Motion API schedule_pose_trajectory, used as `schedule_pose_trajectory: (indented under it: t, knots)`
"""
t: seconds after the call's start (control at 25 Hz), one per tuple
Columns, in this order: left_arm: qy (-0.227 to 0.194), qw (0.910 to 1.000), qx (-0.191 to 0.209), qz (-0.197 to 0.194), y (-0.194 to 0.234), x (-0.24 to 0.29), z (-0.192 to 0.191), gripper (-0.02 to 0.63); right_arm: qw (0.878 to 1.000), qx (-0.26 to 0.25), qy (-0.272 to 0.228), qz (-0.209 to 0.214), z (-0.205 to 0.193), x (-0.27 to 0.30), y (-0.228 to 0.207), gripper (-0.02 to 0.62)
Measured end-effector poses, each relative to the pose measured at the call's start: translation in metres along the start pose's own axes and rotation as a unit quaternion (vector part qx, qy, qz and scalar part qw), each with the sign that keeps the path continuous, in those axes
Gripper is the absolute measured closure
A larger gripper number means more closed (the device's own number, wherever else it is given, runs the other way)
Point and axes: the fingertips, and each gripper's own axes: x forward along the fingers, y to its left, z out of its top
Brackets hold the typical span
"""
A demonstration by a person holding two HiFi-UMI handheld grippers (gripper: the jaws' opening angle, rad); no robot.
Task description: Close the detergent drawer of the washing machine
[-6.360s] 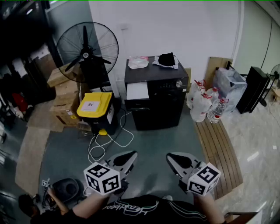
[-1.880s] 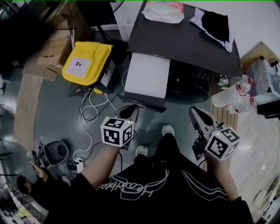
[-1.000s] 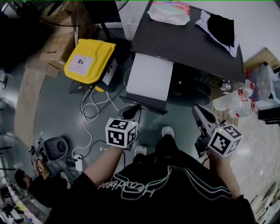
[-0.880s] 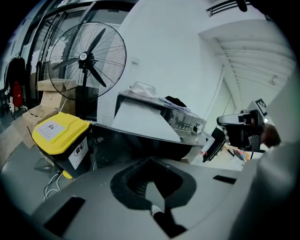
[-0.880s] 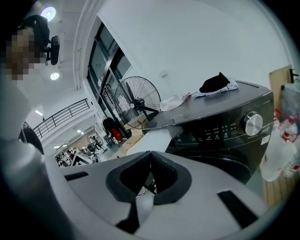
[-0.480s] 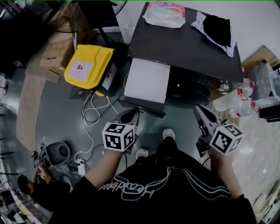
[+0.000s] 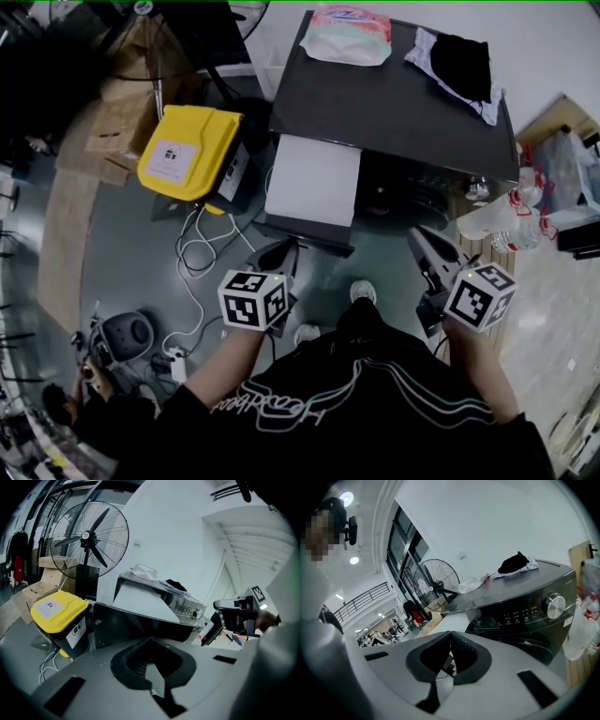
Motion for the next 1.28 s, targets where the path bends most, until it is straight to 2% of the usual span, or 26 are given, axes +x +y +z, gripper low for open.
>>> schedule_pose_trajectory:
  t: [0.72,1.28]
  knots:
    - [0.0,0.9995,-0.017,0.027,0.006,0.02,0.019,0.584,0.999,-0.008,0.017,0.03,0.022,0.018,-0.018,0.568]
    - [-0.018,0.9984,-0.028,0.046,0.004,0.038,0.039,0.584,0.997,-0.033,0.034,0.054,0.05,0.035,-0.034,0.569]
